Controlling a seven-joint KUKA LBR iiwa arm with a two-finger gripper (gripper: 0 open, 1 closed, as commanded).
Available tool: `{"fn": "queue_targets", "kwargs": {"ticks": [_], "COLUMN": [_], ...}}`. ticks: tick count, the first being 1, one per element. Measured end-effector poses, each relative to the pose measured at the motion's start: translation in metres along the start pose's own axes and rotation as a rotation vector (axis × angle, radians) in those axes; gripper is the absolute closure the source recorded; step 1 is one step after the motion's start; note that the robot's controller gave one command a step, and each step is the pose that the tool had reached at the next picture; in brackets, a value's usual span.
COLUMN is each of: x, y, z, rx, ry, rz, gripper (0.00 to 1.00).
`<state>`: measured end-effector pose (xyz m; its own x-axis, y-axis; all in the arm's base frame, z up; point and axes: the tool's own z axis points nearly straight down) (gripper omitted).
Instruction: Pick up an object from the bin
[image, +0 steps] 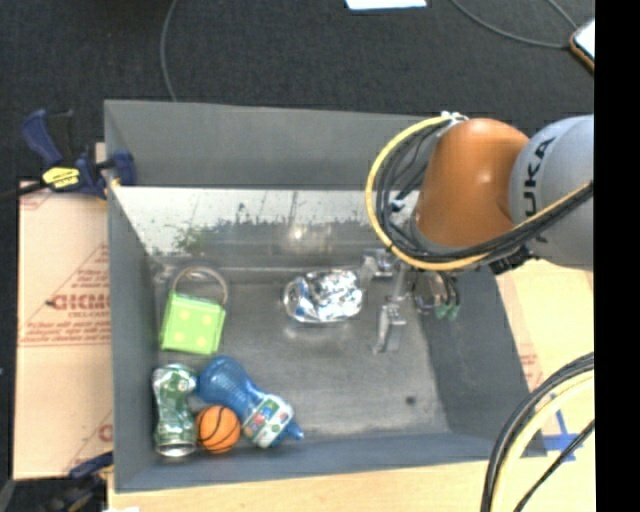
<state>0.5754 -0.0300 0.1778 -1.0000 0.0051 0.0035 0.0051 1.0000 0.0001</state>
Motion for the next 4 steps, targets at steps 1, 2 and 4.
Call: {"fn": "queue_targets", "kwargs": {"ticks": [1, 2, 4], "x": [-0.002, -0.071, -0.072], "y": [0.0, 0.017, 0.017], "z": [-0.004, 0.108, 0.099], "rx": [0.001, 0.001, 0.001], "ry": [-0.008, -0.009, -0.012], "rz": [-0.001, -0.133, -0.146], "gripper": [0.0, 0.0, 0.0]}}
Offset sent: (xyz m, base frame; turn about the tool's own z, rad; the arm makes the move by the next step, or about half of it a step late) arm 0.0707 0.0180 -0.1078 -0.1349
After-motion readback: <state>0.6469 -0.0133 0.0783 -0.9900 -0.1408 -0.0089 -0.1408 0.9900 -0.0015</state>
